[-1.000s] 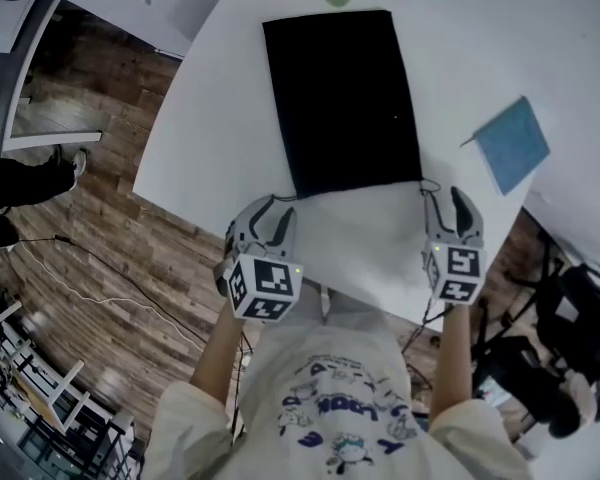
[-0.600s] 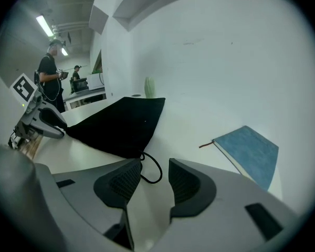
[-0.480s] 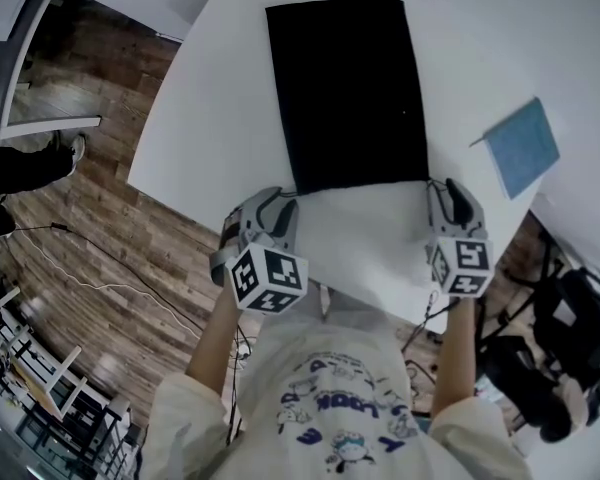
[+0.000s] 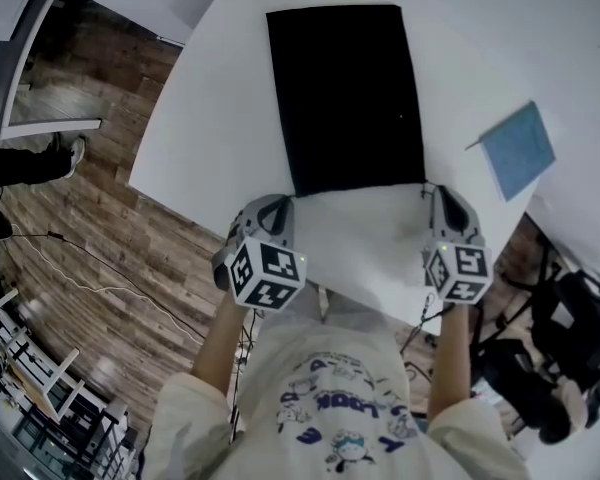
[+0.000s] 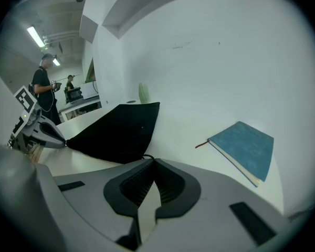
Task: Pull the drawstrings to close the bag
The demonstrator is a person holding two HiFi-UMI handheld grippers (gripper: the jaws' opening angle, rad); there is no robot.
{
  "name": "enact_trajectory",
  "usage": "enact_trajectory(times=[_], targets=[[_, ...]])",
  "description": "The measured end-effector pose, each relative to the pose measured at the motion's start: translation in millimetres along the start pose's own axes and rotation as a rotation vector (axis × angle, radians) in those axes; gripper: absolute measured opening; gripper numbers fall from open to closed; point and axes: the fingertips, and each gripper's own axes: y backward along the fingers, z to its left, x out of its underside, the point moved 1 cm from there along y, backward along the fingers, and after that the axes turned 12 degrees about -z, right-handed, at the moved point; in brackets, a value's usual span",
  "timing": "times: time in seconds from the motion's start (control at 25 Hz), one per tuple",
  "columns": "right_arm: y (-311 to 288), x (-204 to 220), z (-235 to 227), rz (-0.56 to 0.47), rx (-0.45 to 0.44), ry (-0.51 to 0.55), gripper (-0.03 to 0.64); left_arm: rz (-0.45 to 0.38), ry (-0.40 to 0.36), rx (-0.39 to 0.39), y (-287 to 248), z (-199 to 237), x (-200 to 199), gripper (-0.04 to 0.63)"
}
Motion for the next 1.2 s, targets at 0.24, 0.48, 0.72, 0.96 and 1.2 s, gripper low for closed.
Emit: enact_trajectory(times=[0.24, 0.48, 0.72, 0.96, 1.2], targets=[[6, -21, -1, -0.036, 0.058, 0.021, 0.005, -0.024, 0.128, -0.067, 11, 15, -7, 0.009], [13, -44, -5, -0.079, 0.118, 0.033, 0.005, -0.072, 0.254, -0.155, 22, 29, -23, 0.009], [17, -73, 0, -0.128, 0.159, 0.026, 0.005, -0.141, 0.277, -0.224, 36, 42, -48, 0.009], [25, -99, -4, -0.193, 0.218, 0.042, 0.005, -0.192, 0.297, -0.308, 54, 54, -65, 0.009], [35, -125, -13, -0.251, 0.281, 0.043, 0.005, -0.212, 0.335, -0.42, 70, 72, -75, 0.009]])
